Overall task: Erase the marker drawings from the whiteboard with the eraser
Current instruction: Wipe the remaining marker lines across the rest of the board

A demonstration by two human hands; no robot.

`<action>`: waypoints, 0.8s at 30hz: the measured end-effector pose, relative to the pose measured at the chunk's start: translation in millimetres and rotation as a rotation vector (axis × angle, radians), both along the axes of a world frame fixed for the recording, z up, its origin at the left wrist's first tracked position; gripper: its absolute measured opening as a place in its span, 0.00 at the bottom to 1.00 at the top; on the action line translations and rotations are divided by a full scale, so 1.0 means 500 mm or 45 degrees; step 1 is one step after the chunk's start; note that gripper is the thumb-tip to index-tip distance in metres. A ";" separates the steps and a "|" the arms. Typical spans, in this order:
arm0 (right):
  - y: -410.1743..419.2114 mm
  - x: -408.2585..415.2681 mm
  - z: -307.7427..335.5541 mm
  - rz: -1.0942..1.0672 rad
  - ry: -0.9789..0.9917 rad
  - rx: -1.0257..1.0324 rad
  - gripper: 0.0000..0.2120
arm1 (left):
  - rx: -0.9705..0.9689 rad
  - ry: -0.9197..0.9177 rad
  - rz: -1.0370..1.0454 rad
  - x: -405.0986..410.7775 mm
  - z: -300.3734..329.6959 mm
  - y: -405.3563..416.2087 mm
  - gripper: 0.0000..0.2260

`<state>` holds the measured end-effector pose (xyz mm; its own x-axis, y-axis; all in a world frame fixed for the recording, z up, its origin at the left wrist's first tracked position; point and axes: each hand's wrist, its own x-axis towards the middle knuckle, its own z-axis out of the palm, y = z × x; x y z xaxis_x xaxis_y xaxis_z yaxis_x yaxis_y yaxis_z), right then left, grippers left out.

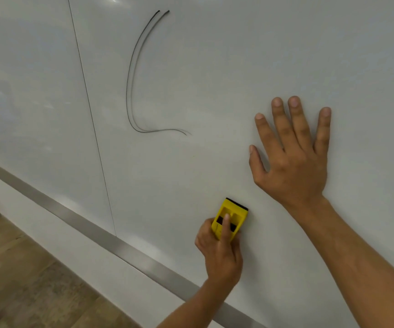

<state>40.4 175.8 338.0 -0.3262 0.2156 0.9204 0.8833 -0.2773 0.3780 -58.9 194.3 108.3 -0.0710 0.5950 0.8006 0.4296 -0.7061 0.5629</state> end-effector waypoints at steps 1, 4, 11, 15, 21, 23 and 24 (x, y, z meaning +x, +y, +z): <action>-0.001 0.000 0.000 0.001 -0.003 0.000 0.23 | 0.049 0.019 0.000 -0.008 0.002 0.009 0.31; -0.001 0.000 0.001 0.002 0.000 -0.009 0.24 | 0.095 0.001 0.047 -0.040 0.048 0.053 0.28; 0.001 -0.002 0.000 0.009 0.014 -0.014 0.24 | -0.240 -0.407 0.293 -0.132 0.197 0.191 0.26; 0.000 -0.005 0.000 -0.002 0.018 -0.017 0.24 | -0.212 -0.277 0.255 -0.132 0.169 0.182 0.26; -0.003 -0.001 0.001 0.011 0.008 -0.014 0.24 | -0.080 0.150 0.136 -0.130 -0.016 0.107 0.25; -0.003 0.000 0.002 0.012 0.001 -0.008 0.23 | -0.107 0.146 0.131 -0.137 -0.030 0.108 0.23; -0.003 0.000 0.002 0.012 0.000 -0.009 0.24 | -0.137 0.124 0.139 -0.142 -0.022 0.117 0.23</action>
